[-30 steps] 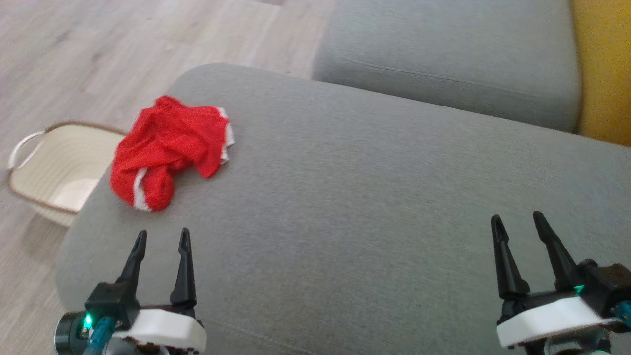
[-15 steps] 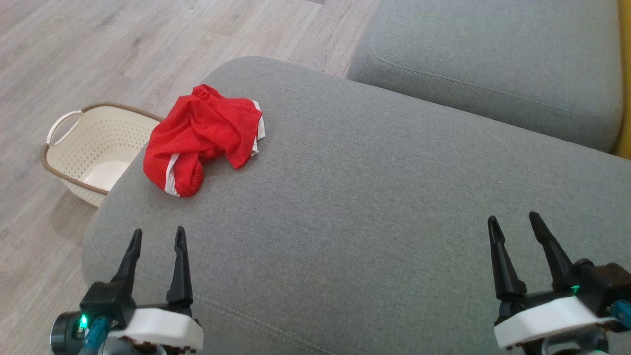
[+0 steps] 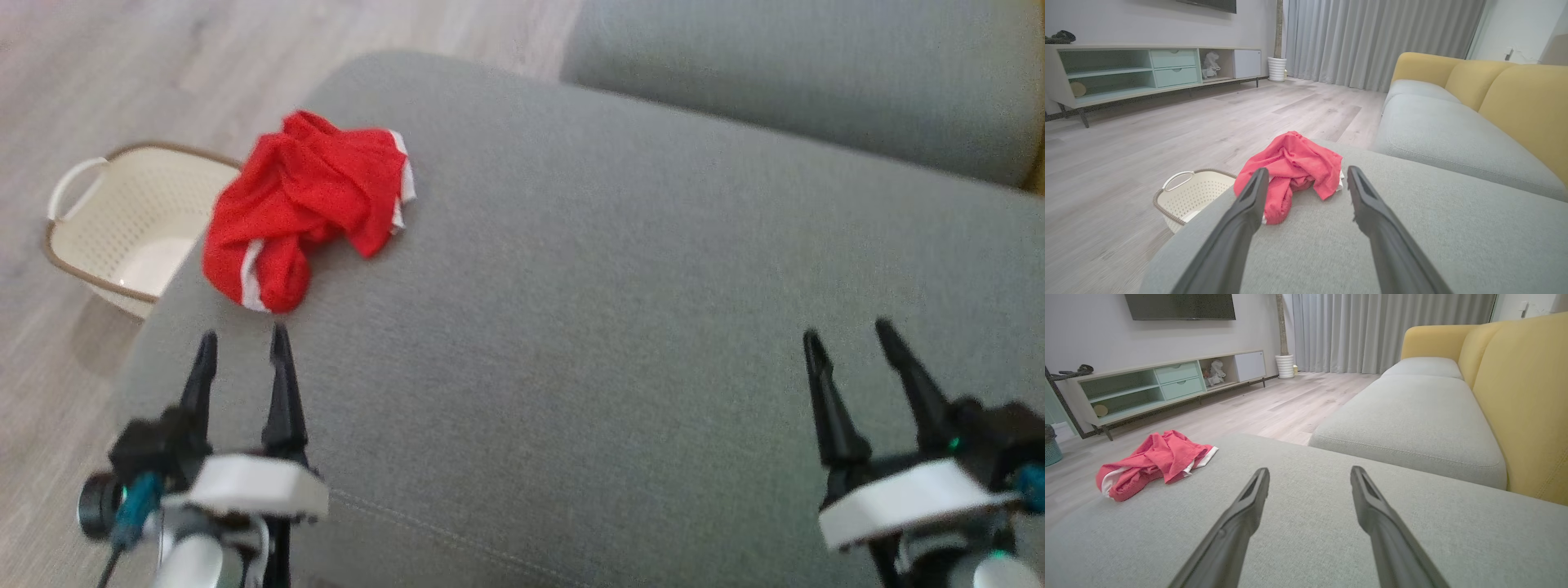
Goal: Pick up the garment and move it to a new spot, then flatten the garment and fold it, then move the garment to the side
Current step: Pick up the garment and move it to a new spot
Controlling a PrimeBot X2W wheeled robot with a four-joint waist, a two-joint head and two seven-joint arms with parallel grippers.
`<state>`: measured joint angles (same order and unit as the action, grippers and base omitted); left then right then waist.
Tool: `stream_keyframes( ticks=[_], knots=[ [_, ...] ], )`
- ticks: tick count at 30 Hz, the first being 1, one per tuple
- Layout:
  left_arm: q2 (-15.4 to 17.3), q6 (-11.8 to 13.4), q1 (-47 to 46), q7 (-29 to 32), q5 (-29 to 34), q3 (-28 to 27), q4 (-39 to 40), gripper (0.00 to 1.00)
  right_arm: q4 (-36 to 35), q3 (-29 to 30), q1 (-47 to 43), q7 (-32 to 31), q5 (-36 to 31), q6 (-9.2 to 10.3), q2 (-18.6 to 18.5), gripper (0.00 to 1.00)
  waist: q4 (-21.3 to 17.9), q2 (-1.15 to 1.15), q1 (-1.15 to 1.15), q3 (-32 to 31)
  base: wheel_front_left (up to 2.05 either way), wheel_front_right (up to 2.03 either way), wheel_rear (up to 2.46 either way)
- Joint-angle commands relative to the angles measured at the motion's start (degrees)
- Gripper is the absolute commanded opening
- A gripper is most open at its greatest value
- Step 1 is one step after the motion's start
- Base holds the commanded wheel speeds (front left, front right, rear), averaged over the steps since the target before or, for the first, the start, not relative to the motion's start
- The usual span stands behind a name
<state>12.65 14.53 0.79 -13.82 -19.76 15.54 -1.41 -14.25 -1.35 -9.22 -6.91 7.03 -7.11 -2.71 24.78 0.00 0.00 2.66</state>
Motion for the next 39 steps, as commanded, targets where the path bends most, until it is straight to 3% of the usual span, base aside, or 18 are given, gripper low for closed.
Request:
stream_keyframes(
  ticks=[1, 6, 14, 15, 23, 30, 31, 32, 33, 39],
  knots=[
    [0.07, -0.45, -4.65, -0.87, -0.26, -2.80, 0.62, 1.00, -2.91, -1.18, 4.22, -0.34, -0.35, -0.37, -1.52, 1.00, -2.61, 0.00, 0.00, 3.90, 0.00, 0.00, 0.00],
    [-0.62, -3.86, -13.02, -1.14, -0.78, -6.26, -7.65, 1.00, -5.67, -1.14, 7.72, -2.38, -0.62, -0.37, -3.88, 1.00, -5.69, 0.00, 0.00, 10.80, 0.00, 0.00, 0.00],
    [0.07, -13.60, -27.23, -1.17, 1.51, -12.53, -25.80, 1.00, -8.61, -0.91, 11.48, -3.71, -0.01, -0.37, -7.01, 1.00, -8.76, 0.00, 0.00, 19.80, 0.00, 0.00, 0.00],
    [0.07, -13.60, -27.23, -1.17, 1.51, -12.53, -25.80, 1.00, -8.61, -0.91, 11.48, -3.71, -0.01, -0.37, -7.01, 1.00, -8.76, 0.00, 0.00, 19.80, 0.00, 0.00, 0.00],
    [3.14, -18.32, -39.39, -1.18, 3.43, -14.38, -47.26, 1.00, -9.03, -1.85, 15.14, -3.88, 0.77, -0.37, -8.14, 1.00, -11.08, 0.00, 0.00, 25.08, 0.00, 0.00, 0.00],
    [5.36, -19.48, -46.40, -1.18, 5.21, -13.49, -57.53, 1.00, -8.26, -2.14, 16.53, -3.41, 1.21, -0.37, -8.29, 1.00, -12.01, 0.00, 0.00, 26.61, 0.00, 0.00, 0.00],
    [5.42, -19.55, -47.00, -1.18, 5.37, -13.35, -58.48, 0.90, -8.17, -2.17, 16.64, -3.36, 1.24, -0.37, -8.25, 1.00, -12.05, 0.00, 0.00, 26.62, 0.00, 0.00, 0.00],
    [5.75, -19.59, -47.54, -1.18, 5.66, -13.17, -59.20, 0.41, -8.16, -2.23, 16.76, -3.32, 1.30, -0.37, -8.18, 1.00, -12.14, 0.00, 0.00, 26.62, 0.00, 0.00, 0.00],
    [6.00, -19.70, -47.95, -1.18, 5.85, -13.07, -59.55, 0.00, -8.17, -2.27, 16.86, -3.25, 1.35, -0.37, -8.11, 1.00, -12.21, 0.00, 0.00, 26.60, 0.00, 0.00, 0.00],
    [6.02, -19.46, -46.99, -1.18, 6.26, -14.45, -53.82, 0.00, -7.34, -1.77, 16.61, -2.40, 1.49, -0.37, -7.64, 1.00, -12.08, 0.00, 0.00, 24.75, 0.00, 0.00, 0.00]
  ],
)
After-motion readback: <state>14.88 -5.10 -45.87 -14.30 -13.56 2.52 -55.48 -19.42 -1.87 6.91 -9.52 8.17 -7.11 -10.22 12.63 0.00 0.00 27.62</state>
